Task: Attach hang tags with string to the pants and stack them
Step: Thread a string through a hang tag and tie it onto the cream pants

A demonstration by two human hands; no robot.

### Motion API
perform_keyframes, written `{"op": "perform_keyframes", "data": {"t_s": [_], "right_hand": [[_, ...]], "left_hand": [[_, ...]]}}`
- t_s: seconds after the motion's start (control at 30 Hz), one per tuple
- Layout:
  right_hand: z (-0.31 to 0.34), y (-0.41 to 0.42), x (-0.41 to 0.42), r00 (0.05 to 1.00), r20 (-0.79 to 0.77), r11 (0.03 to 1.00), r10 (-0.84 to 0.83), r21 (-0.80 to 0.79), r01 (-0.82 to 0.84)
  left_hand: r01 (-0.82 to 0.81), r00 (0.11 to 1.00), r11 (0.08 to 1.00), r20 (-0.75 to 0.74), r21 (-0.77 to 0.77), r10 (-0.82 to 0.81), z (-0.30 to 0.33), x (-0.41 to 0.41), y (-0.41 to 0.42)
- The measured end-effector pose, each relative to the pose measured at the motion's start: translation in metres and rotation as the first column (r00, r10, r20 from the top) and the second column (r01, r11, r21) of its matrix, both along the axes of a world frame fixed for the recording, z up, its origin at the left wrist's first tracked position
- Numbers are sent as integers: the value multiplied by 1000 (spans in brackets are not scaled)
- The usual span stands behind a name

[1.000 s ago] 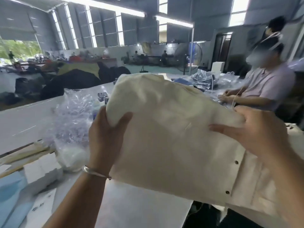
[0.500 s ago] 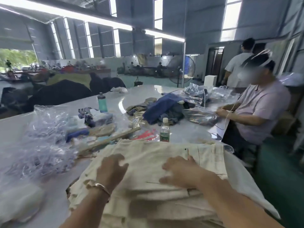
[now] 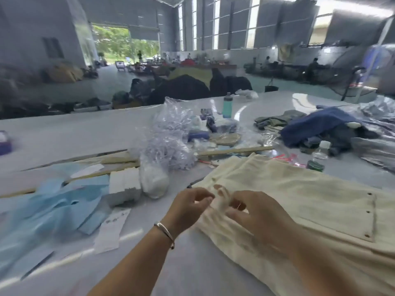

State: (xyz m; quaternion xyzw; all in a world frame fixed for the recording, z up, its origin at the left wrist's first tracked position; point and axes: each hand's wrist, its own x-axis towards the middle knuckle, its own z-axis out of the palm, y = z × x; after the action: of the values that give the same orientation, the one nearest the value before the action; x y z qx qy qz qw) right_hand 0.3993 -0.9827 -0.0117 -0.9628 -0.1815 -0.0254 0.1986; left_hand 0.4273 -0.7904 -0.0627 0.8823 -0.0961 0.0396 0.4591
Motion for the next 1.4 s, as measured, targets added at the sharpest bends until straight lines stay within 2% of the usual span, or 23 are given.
{"op": "perform_keyframes", "data": {"t_s": [0.1, 0.17, 0.27, 0.37, 0.5, 0.6, 0.7, 0.73, 0.83, 0.87, 0.93, 1.0, 1.1, 1.2, 1.33, 1.4], "right_hand": [[-13, 108, -19, 978, -49, 979, 201, 39, -199], [-26, 184, -41, 940, -76, 943, 332, 66, -327], [-49, 304, -84, 840, -137, 850, 525, 134, -509], [-71, 416, -130, 747, -211, 776, 630, 209, -595], [-96, 550, -179, 670, -293, 730, 682, 311, -608], [-111, 631, -201, 655, -349, 742, 670, 306, -596], [-125, 685, -216, 661, -384, 764, 645, 306, -568], [-129, 698, -220, 660, -392, 767, 641, 300, -567], [-139, 725, -226, 660, -413, 776, 628, 267, -571], [-141, 730, -226, 663, -419, 781, 621, 256, -570], [-142, 738, -226, 668, -433, 792, 605, 246, -559], [-142, 741, -223, 672, -443, 801, 594, 249, -544], [-135, 748, -214, 700, -442, 827, 561, 250, -504], [-127, 764, -205, 720, -426, 836, 549, 310, -453], [-116, 802, -200, 704, -423, 794, 570, 504, -340], [-113, 825, -196, 753, -394, 736, 526, 654, -172]], "left_hand": [[-222, 975, 974, 3, 35, 222, -10, -54, 110], [-416, 909, 908, -12, 58, 417, -21, -101, 191], [-688, 722, 724, -51, 48, 690, -41, -186, 314], [-861, 498, 506, -111, 49, 860, -59, -272, 425], [-972, 199, 208, -89, 108, 976, -74, -368, 553], [-981, 93, 93, -10, 173, 996, -82, -409, 635], [-952, 110, 88, 58, 293, 992, -94, -413, 700], [-936, 158, 129, 65, 327, 985, -100, -407, 717], [-821, 390, 343, 8, 456, 921, -118, -371, 749], [-773, 443, 390, -15, 500, 897, -125, -357, 756], [-688, 486, 422, -57, 590, 872, -134, -330, 766], [-662, 476, 402, -59, 633, 877, -138, -310, 776], [-764, 439, 320, 89, 560, 894, -130, -304, 803], [-762, 440, 327, 78, 559, 894, -110, -310, 827], [-872, 425, 380, 92, 309, 900, -65, -333, 837], [-896, 437, 410, 179, 168, 881, -44, -356, 827]]}}
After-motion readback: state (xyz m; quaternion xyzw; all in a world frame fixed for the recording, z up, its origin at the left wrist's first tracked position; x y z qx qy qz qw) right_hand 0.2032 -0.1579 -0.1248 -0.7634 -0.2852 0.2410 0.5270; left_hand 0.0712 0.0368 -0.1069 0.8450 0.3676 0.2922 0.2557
